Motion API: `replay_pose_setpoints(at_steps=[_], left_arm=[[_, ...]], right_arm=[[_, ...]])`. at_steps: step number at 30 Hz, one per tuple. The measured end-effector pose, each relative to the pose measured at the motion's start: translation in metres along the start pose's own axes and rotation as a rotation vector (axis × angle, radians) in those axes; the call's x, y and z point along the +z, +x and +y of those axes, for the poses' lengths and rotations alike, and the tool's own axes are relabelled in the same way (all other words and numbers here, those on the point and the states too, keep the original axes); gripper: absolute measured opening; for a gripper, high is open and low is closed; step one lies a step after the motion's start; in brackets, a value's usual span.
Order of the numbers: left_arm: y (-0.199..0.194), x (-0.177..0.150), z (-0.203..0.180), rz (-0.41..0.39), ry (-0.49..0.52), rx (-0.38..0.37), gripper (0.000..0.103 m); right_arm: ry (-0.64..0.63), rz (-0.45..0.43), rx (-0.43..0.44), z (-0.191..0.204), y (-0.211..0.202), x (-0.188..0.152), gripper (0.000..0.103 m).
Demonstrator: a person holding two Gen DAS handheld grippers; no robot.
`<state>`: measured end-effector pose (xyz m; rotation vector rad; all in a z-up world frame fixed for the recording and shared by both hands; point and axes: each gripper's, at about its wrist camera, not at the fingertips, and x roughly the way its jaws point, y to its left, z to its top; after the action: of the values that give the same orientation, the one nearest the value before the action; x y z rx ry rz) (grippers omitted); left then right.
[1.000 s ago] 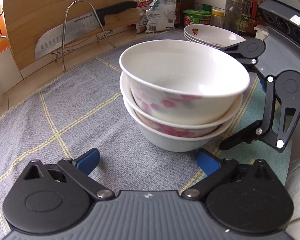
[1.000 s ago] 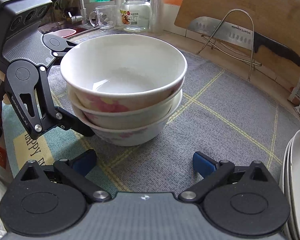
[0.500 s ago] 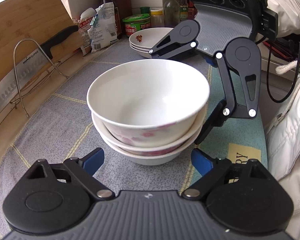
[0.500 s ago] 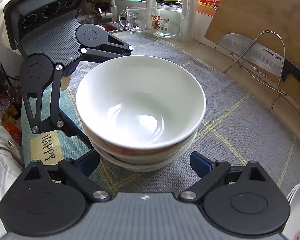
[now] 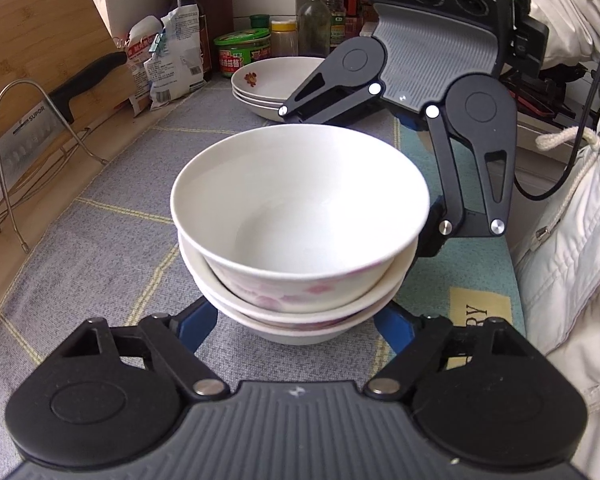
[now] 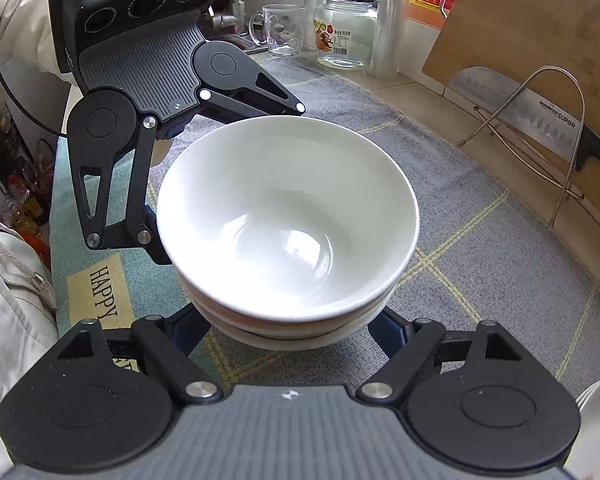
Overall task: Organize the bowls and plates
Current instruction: 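Lift the bowl stack with both tools and carry it over the plate stack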
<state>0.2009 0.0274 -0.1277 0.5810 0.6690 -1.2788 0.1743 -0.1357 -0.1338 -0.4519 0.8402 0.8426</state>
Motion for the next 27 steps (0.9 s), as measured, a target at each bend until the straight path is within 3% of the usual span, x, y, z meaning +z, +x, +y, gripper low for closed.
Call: replay_pose_setpoints(at_steps=[13, 27], left_arm=[[0.0003, 0.0003, 0.0038, -0.003, 0.026, -0.037, 0.085], [-0.0003, 0.0022, -0.0015, -0.009, 0.047, -0.025, 0.085]], right_arm=[[0.001, 0.013, 0.001, -0.0002, 0.0009, 0.0016, 0.088], [0.015, 0.038, -0.021, 0.0031, 0.0018, 0.0050, 0.088]])
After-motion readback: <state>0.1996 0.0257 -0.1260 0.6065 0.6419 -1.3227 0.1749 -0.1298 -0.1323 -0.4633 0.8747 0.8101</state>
